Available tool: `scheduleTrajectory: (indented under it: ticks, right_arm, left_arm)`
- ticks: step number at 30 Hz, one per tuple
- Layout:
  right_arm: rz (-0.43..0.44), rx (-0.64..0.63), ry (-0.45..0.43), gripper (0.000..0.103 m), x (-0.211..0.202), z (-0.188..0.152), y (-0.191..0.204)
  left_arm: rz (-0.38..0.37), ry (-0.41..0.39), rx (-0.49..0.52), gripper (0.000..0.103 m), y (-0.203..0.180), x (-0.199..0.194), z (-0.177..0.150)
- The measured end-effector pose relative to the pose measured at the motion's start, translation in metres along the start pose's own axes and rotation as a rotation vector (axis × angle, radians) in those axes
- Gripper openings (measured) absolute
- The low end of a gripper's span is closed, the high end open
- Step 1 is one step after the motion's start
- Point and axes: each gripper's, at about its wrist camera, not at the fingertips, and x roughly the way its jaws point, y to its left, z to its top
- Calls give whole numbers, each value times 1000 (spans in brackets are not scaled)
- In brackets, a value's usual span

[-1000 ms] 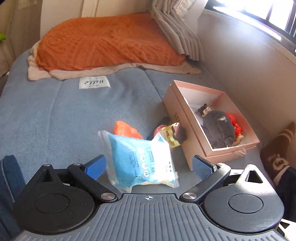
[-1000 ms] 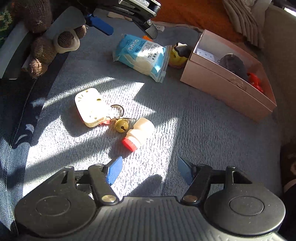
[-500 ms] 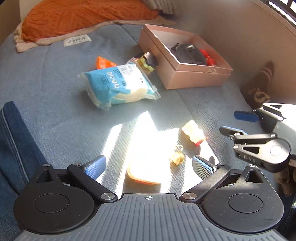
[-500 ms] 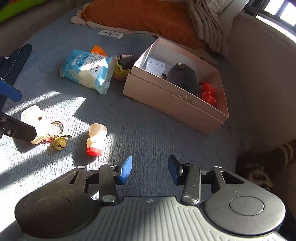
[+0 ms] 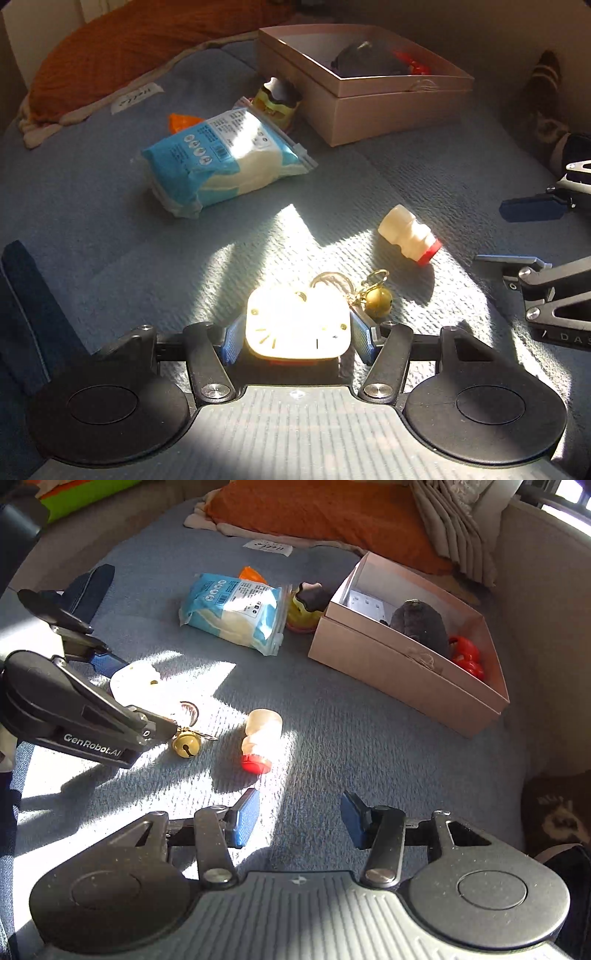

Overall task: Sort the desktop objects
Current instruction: 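Grasp the red-capped white bottle with the right tool while the left tool holds the keychain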

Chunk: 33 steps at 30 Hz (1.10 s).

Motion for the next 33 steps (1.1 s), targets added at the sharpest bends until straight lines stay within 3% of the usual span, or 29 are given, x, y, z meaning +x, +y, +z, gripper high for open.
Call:
scheduleTrajectory:
  ticks: [3, 6, 11, 21, 29, 33]
  right_arm:
    - [18, -35, -3, 34, 8, 5, 16]
    - [0, -46, -5, 34, 19, 12, 25]
    - [14, 12, 15, 21, 32, 18, 18]
    - [11, 24, -64, 21, 5, 36, 0]
    - [74, 91, 12, 21, 13, 40, -11]
    - [51, 101, 5, 21, 21, 41, -12]
  left_arm:
    - [36, -54, -44, 62, 12, 3, 12]
    - [4, -111, -145, 62, 29, 4, 20]
    - [6, -105, -201, 72, 37, 9, 14]
    - [-8, -163, -225, 83, 39, -1, 14]
    - [-22, -161, -236, 86, 40, -2, 13]
    - [-22, -154, -236, 87, 38, 0, 14]
